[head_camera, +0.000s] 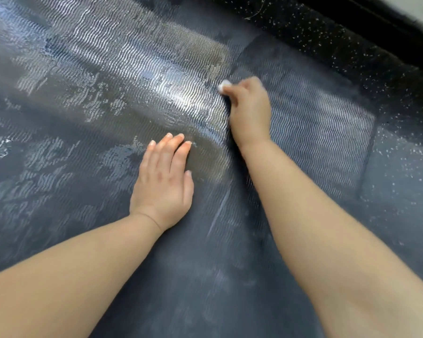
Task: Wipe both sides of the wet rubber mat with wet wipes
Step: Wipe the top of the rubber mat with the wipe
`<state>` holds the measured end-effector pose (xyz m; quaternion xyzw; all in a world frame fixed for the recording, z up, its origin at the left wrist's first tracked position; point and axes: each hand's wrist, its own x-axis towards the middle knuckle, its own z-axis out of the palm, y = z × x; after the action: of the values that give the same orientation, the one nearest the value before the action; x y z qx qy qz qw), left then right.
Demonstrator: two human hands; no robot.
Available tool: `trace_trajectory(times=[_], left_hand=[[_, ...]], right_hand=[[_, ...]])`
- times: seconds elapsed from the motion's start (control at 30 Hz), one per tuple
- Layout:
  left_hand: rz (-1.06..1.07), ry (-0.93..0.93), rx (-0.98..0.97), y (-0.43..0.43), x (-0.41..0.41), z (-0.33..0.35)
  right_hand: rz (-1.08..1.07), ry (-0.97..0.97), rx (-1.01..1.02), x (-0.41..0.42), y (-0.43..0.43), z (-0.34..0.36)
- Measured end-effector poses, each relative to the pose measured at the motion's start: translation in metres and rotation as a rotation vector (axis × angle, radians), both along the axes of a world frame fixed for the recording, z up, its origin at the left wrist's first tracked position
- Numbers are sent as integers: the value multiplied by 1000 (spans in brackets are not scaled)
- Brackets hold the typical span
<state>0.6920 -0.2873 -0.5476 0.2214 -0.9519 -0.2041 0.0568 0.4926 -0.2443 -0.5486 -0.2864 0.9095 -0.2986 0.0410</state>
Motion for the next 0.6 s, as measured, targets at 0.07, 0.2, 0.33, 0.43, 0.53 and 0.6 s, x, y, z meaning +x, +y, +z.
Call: trace_trajectory(times=[0.07, 0.2, 0.33, 0.43, 0.53, 0.6], left_hand=[[23, 35, 45, -2, -1, 1], [20, 64, 134, -5, 2, 5], [-17, 19, 234, -15, 5, 11], [-114, -73, 194, -21, 23, 17], [-150, -146, 75, -14, 63, 19], [-171, -201, 7, -4, 93, 20]], right_hand=[[90, 24, -38, 41, 19, 1], [246, 76, -16, 137, 73, 11], [438, -42, 44, 199, 115, 17], [547, -55, 67, 177, 111, 25], [228, 24, 75, 123, 83, 25], [34, -8, 91, 95, 68, 21]])
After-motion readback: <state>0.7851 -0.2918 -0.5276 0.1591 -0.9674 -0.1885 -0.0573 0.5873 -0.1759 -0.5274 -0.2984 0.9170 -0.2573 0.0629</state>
